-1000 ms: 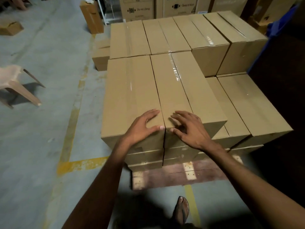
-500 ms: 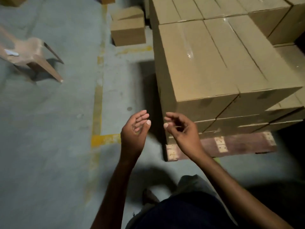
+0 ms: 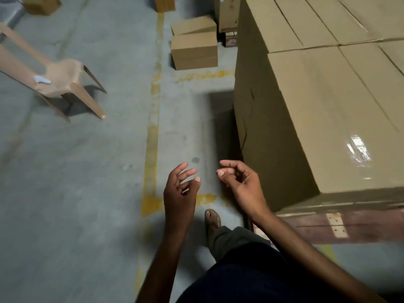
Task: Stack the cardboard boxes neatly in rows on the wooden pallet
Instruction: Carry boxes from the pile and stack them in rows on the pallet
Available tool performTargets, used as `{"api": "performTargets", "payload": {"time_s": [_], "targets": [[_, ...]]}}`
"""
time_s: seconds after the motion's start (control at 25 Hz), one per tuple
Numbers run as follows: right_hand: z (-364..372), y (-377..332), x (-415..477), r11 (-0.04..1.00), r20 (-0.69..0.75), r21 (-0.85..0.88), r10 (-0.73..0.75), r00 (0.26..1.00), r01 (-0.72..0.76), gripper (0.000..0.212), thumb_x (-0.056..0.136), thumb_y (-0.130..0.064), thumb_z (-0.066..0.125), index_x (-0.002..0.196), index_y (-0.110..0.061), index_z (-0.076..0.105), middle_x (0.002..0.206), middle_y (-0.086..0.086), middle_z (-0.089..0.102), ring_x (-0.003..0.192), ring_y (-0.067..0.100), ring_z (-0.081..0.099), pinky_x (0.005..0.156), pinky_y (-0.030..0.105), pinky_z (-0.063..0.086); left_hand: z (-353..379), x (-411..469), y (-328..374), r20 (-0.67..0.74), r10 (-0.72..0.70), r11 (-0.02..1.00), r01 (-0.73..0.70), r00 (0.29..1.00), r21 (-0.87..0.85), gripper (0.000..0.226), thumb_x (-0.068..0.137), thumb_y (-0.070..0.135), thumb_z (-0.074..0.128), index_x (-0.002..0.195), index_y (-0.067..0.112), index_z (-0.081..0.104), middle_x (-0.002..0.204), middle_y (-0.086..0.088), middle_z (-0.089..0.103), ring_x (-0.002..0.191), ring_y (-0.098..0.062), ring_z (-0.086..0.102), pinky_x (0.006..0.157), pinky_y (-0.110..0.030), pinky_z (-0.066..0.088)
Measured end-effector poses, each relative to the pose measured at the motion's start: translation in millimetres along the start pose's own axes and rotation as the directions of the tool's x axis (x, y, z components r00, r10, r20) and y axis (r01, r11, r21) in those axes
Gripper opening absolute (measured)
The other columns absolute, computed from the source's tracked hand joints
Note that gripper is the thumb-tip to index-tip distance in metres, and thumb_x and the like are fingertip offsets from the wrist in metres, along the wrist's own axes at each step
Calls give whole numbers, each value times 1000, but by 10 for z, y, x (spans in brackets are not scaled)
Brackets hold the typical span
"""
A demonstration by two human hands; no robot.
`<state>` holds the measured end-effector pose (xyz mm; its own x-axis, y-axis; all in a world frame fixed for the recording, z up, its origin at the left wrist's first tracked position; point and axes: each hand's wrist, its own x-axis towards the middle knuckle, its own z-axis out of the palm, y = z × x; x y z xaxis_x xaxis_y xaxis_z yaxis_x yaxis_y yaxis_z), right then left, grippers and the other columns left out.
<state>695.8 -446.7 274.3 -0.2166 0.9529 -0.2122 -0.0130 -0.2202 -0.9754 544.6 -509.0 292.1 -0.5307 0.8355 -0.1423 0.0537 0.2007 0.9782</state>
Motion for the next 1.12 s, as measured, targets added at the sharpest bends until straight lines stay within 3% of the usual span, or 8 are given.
{"api": "performTargets", "payload": {"time_s": [0.12, 0.24, 0.56, 0.76, 0.92, 1.12], "targets": [[271, -245, 875, 999, 13, -18, -27, 1000, 27, 24, 94, -10, 72, 118, -14, 71, 86, 8, 71, 87, 13, 68, 87, 25, 57, -7, 916, 168, 41, 29, 998, -31, 999, 59, 41, 93, 1, 69, 131, 15, 60, 116, 2, 72, 102, 4, 68, 82, -10, 49], [519, -532, 1662, 999, -23, -23, -39, 999, 39, 23, 94, -9, 72, 117, -11, 70, 90, 18, 72, 82, 10, 67, 76, 16, 52, 8, 1763, 448, 76, 100, 991, -107, 992, 81, 41, 93, 0, 69, 130, 16, 60, 116, 4, 70, 98, 5, 67, 81, -9, 49], [1463, -717, 3444, 998, -125, -60, 4, 992, -12, 20, 93, -10, 73, 111, -18, 71, 78, 2, 69, 76, 6, 64, 71, 15, 48, -217, 3975, 686, 131, 96, 993, -104, 987, 59, 43, 93, 3, 70, 128, 24, 60, 117, 9, 70, 97, 1, 68, 81, -12, 51], [2342, -1015, 4594, 997, -164, -83, -21, 986, 7, 22, 94, -14, 73, 114, -22, 71, 80, -2, 71, 82, 8, 69, 73, 18, 50, -575, 5521, 841, 230, 94, 992, -111, 969, 62, 45, 91, 12, 75, 127, 34, 60, 117, 14, 70, 104, -7, 69, 91, -31, 55], [2897, -1375, 5416, 998, -158, -58, -20, 987, 11, 24, 95, -16, 73, 118, -24, 69, 86, 2, 74, 89, 15, 71, 82, 27, 54, -780, 6640, 1149, 296, 95, 988, -126, 950, 89, 47, 88, 22, 79, 127, 39, 60, 119, 20, 69, 107, -6, 68, 94, -38, 55], [3128, -1554, 6633, 999, -240, -30, 7, 971, -15, 25, 95, -12, 71, 119, -20, 68, 85, 2, 74, 87, 12, 71, 75, 17, 51, -653, 7983, 1215, 314, 51, 993, -83, 948, 89, 45, 88, 19, 79, 124, 41, 60, 118, 20, 69, 107, -5, 67, 97, -42, 56]]}}
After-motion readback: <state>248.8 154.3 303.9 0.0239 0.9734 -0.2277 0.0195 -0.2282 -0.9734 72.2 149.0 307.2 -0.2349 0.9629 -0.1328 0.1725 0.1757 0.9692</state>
